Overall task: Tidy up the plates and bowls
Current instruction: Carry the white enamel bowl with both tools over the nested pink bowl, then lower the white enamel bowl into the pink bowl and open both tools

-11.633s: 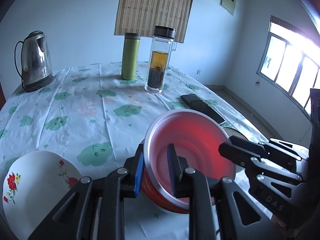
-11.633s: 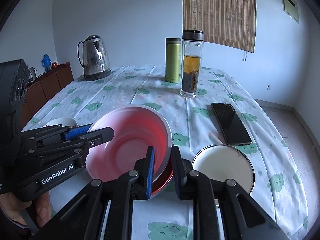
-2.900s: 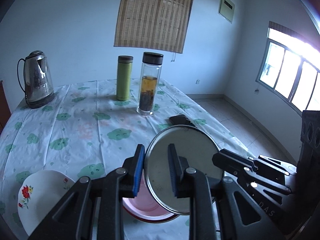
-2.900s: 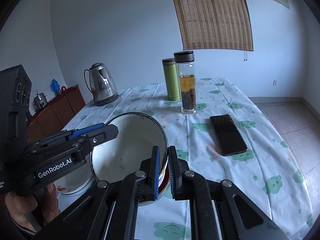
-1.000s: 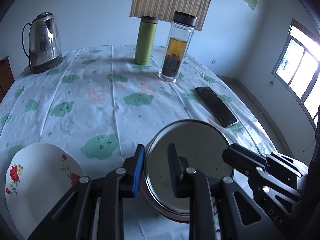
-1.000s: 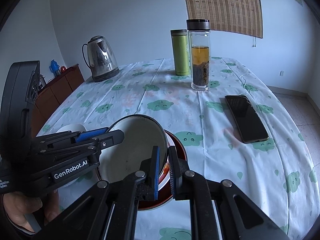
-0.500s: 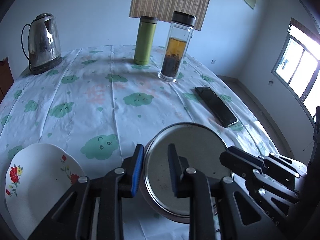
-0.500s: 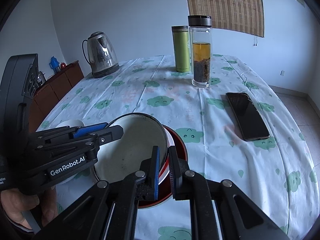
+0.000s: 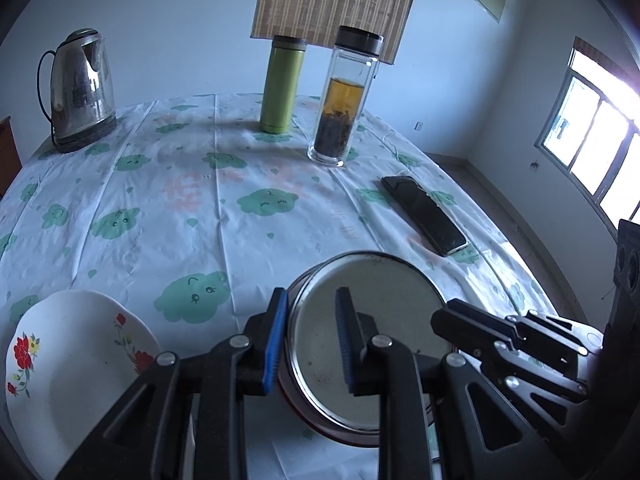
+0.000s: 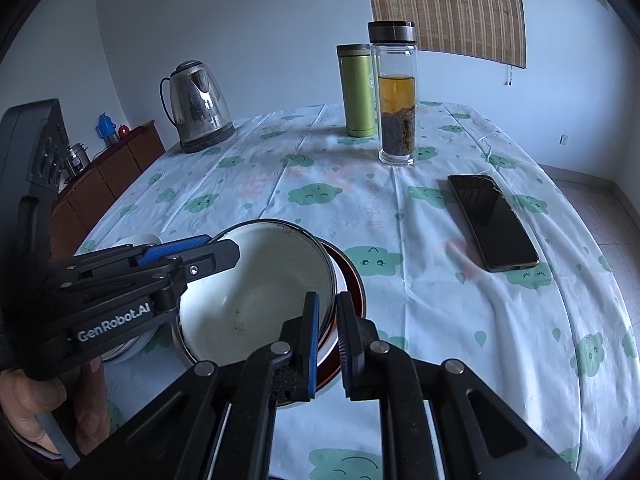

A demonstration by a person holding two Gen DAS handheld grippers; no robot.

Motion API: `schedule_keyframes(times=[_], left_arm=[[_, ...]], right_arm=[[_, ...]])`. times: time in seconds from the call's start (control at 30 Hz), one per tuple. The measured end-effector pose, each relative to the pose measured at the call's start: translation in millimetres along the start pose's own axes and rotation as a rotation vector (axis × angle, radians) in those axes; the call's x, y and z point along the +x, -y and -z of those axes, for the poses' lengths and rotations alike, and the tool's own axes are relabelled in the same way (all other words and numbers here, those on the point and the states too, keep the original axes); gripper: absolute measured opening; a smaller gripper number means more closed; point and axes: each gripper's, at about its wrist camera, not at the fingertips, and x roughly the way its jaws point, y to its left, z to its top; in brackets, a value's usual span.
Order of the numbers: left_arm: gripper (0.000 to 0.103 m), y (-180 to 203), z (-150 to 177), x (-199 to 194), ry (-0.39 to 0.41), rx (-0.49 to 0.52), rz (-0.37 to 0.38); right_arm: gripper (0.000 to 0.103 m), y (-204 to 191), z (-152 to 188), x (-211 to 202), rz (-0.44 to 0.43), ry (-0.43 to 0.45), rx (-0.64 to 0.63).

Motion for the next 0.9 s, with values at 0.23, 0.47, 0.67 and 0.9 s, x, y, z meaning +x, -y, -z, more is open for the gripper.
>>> schedule_keyframes(times=[0.23, 0.47, 0.67, 0.9], left_arm=[[0.021, -5.5, -1.1, 2.1, -0.002, -0.023, 0.002], [0.024, -8.1, -1.7, 2.5, -0.001, -0.024, 0.015], [0.031, -6.0, -1.0, 1.9, 0.005, -0.024, 0.021], [0.042, -6.0, -0.5, -0.3, 0.011, -0.031, 0.026]], right_arm=[[0.012, -6.4, -2.8, -5.0, -0.013, 0.021, -0.010], [0.012, -4.6, -0.8, -3.0, 0.002, 0.015, -0.015], [0.012, -6.4, -1.1, -4.9, -0.006, 0.022, -0.022], [0.030, -8.7, 1.1, -2.2, -0.019, 0.011, -0.026]])
